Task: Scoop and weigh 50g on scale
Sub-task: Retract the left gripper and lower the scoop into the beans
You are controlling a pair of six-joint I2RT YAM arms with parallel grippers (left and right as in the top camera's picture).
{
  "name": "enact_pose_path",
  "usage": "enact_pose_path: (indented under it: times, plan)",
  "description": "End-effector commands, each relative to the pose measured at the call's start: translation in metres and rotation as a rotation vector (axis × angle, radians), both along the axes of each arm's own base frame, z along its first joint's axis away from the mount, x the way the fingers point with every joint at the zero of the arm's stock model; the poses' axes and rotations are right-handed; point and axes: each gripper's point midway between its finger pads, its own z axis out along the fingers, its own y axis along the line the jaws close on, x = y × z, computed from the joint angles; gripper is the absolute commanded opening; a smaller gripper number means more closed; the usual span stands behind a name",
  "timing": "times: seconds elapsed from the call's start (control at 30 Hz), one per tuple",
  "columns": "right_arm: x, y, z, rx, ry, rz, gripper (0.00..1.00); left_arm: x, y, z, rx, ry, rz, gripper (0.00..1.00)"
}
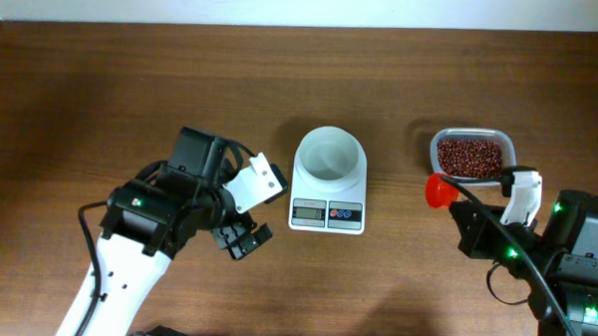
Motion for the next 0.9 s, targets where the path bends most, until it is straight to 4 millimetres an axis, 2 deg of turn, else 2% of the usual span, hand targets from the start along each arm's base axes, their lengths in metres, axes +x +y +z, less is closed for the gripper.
enact_pose_path:
  times: [0.0,0.1,0.23,0.3,0.33,0.4,0.47,0.6,0.73,0.87]
  plan:
    - [0.002,-0.006,0.006,-0.035,-0.026,-0.020,0.04,0.000,0.002,0.000,0.009,-0.002,-0.006,0.99]
    - [0.007,-0.028,0.001,-0.136,-0.024,-0.105,0.04,0.001,0.002,0.000,0.009,-0.004,-0.006,0.99]
    - [0.011,-0.042,0.010,-0.208,-0.051,-0.154,0.04,0.003,0.001,0.001,0.005,-0.014,-0.006,0.99]
    - [0.012,-0.042,0.016,-0.210,-0.068,-0.156,0.04,0.002,-0.002,0.002,-0.010,-0.013,-0.025,0.99]
    - [0.012,-0.042,0.016,-0.210,-0.068,-0.156,0.04,-0.006,-0.014,0.006,-0.057,-0.026,-0.144,0.99]
    - [0.012,-0.042,0.016,-0.209,-0.068,-0.156,0.04,-0.003,-0.001,0.011,-0.114,-0.017,-0.116,0.99]
    - [0.012,-0.041,0.017,-0.207,-0.068,-0.154,0.04,-0.009,0.001,0.018,-0.192,-0.032,-0.198,0.99]
    - [0.012,-0.041,0.017,-0.207,-0.069,-0.154,0.04,-0.002,0.021,0.007,-0.105,-0.032,-0.145,0.99]
    - [0.012,-0.041,0.017,-0.207,-0.069,-0.154,0.04,0.003,0.026,-0.005,-0.095,-0.002,-0.058,0.99]
    - [0.012,-0.042,0.017,-0.208,-0.070,-0.154,0.04,0.012,0.024,-0.002,-0.108,-0.034,-0.045,0.99]
